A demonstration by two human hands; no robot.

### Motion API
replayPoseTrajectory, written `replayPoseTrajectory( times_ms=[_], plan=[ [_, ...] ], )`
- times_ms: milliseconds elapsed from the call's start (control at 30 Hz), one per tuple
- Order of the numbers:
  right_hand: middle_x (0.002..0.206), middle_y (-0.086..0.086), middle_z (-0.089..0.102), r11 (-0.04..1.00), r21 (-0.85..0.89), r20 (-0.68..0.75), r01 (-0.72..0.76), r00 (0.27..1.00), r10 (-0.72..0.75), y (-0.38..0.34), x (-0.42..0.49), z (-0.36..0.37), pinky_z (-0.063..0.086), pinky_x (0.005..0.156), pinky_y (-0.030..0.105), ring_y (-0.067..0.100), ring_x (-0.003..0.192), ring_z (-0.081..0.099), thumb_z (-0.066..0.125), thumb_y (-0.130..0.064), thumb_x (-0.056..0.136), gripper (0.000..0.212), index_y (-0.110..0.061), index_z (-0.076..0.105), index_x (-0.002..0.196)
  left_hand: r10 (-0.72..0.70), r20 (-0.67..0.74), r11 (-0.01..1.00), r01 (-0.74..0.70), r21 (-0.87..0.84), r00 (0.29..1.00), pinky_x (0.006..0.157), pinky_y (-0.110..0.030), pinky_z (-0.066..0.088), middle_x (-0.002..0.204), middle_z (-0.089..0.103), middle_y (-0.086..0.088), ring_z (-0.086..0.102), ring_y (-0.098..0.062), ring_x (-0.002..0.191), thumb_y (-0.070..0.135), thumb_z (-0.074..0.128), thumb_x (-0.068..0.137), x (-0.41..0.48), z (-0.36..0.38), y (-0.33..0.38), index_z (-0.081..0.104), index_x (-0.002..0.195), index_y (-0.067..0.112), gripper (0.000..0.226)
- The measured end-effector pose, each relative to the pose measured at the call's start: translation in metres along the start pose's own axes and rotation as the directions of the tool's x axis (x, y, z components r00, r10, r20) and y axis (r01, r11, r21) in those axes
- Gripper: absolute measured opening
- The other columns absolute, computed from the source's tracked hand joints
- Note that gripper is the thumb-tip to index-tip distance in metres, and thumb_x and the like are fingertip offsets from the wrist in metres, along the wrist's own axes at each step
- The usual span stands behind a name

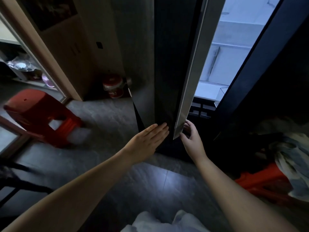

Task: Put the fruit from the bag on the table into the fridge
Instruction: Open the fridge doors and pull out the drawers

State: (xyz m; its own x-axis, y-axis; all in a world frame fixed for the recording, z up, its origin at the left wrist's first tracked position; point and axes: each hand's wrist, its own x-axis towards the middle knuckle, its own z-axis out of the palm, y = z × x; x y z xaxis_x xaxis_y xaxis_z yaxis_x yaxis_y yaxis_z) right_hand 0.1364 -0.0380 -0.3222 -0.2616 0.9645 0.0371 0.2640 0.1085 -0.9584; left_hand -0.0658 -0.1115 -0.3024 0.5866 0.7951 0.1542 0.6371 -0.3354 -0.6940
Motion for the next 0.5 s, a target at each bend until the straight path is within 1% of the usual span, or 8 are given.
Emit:
replayPoseTrajectory(
  times_ms=[167,300,433,500],
  plan=[
    [0.124,-0.005,0.058,1.000,0.007,-0.002,0.021,1.000,-0.021,-0.001,-0.017,0.022,0.047,0.099,0.036,0.004,0.115,0.055,0.060,-0.014,0.090,0.047,-0.021,0.046,0.134,-0.040,0.006,0.998,0.040,-0.048,0.999,0.117,-0.047,-0.006,0.156,0.007,-0.016,-0.004,-0.033,0.144,0.025,0.034,0.093,-0.031,0.002,-0.006,0.011,0.148,-0.001,0.065],
    [0.120,-0.004,0.060,0.999,0.047,0.009,0.019,1.000,-0.019,-0.008,-0.029,0.040,0.049,0.097,0.034,0.006,0.112,0.057,0.061,-0.014,0.090,0.044,-0.021,0.048,0.131,-0.077,0.006,0.992,0.077,-0.102,0.997,0.117,-0.047,-0.006,0.156,0.015,-0.015,0.001,-0.031,0.144,0.022,0.034,0.092,-0.052,0.002,-0.010,0.013,0.147,0.000,0.064],
    [0.116,-0.006,0.062,0.998,0.062,0.037,0.016,0.999,-0.018,-0.018,-0.039,0.055,0.049,0.096,0.032,0.004,0.110,0.058,0.060,-0.012,0.090,0.040,-0.024,0.051,0.126,-0.107,-0.009,0.978,0.104,-0.179,0.994,0.117,-0.047,0.002,0.153,0.027,-0.014,0.017,-0.032,0.143,0.021,0.036,0.092,-0.071,0.002,-0.014,0.020,0.147,0.002,0.060],
    [0.115,-0.007,0.062,0.998,0.062,0.052,0.012,0.999,-0.016,-0.020,-0.044,0.063,0.049,0.096,0.033,0.005,0.110,0.058,0.058,-0.011,0.090,0.038,-0.027,0.052,0.124,-0.128,-0.022,0.973,0.121,-0.196,0.992,0.117,-0.048,0.006,0.152,0.030,-0.013,0.019,-0.032,0.142,0.023,0.036,0.092,-0.080,0.002,-0.015,0.023,0.146,0.003,0.059]
  ],
)
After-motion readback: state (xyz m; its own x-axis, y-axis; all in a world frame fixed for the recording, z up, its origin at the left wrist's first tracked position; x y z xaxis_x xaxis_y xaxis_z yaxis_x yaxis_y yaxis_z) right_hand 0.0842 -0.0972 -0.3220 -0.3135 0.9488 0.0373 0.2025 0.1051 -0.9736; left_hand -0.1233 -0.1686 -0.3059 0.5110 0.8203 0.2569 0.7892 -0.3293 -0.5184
